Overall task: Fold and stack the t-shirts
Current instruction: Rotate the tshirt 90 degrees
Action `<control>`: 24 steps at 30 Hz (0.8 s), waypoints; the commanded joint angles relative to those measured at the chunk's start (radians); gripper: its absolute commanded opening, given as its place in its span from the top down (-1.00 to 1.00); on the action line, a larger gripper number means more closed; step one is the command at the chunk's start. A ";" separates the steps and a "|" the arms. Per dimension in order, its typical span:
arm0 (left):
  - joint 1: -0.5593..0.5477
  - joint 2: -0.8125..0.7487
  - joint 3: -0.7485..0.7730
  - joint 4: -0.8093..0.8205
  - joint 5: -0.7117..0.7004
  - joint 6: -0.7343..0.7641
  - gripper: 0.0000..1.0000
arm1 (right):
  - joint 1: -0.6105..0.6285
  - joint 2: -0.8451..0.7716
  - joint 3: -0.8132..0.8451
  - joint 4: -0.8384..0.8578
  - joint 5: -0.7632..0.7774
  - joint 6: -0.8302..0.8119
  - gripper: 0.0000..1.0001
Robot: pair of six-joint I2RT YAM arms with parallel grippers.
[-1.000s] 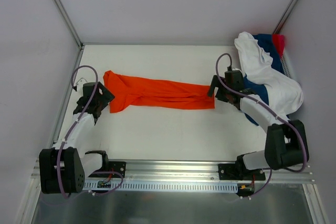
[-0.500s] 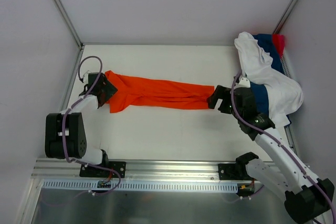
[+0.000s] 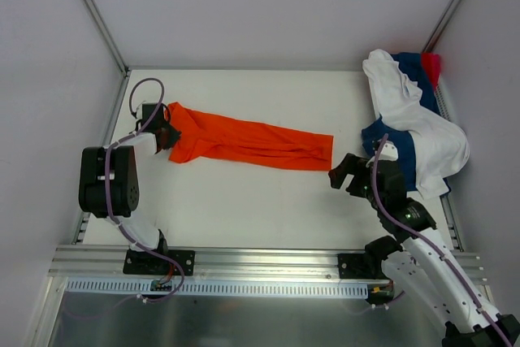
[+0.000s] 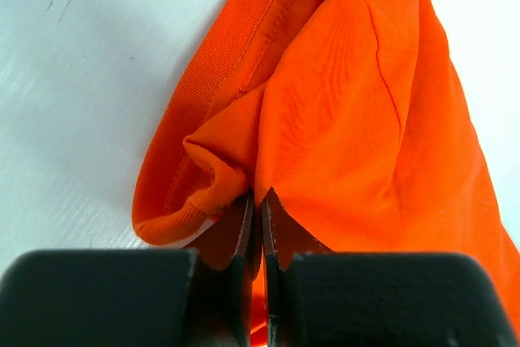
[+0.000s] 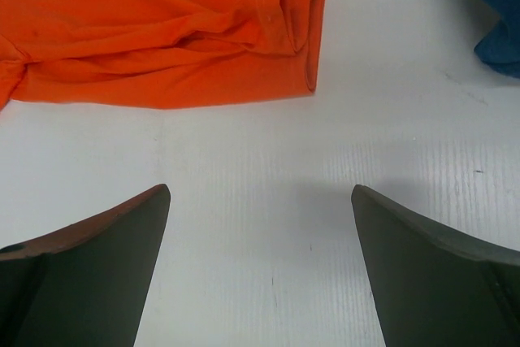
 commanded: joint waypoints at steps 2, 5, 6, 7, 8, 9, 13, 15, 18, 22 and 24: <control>-0.004 -0.061 0.056 0.027 -0.033 0.039 1.00 | 0.009 0.014 -0.039 0.022 0.014 0.030 -0.99; -0.005 -0.046 0.107 0.006 -0.064 0.073 1.00 | 0.012 0.037 -0.053 0.049 0.000 0.040 -0.99; -0.004 -0.017 0.124 0.000 -0.079 0.079 1.00 | 0.014 0.041 -0.054 0.054 -0.002 0.041 -0.99; -0.004 0.000 0.140 -0.008 -0.081 0.085 1.00 | 0.012 0.048 -0.054 0.056 -0.003 0.041 -0.99; -0.004 0.023 0.180 -0.017 -0.079 0.095 1.00 | 0.014 0.049 -0.054 0.052 -0.003 0.040 -0.99; -0.004 0.068 0.200 -0.036 -0.075 0.098 1.00 | 0.015 0.048 -0.056 0.048 -0.005 0.038 -0.99; -0.004 0.179 0.289 -0.065 -0.030 0.067 1.00 | 0.018 0.002 -0.054 0.000 -0.009 0.035 -0.99; -0.002 0.260 0.370 -0.085 0.010 0.052 1.00 | 0.020 -0.049 -0.051 -0.044 -0.009 0.034 -0.99; -0.001 0.384 0.508 -0.146 0.129 0.030 0.93 | 0.021 -0.131 -0.046 -0.110 -0.002 0.030 -0.99; 0.002 0.532 0.699 -0.180 0.260 -0.028 0.76 | 0.021 -0.207 -0.028 -0.190 -0.002 0.030 -0.99; 0.001 0.630 0.838 -0.188 0.345 -0.049 0.68 | 0.021 -0.233 -0.019 -0.234 0.003 0.030 -0.99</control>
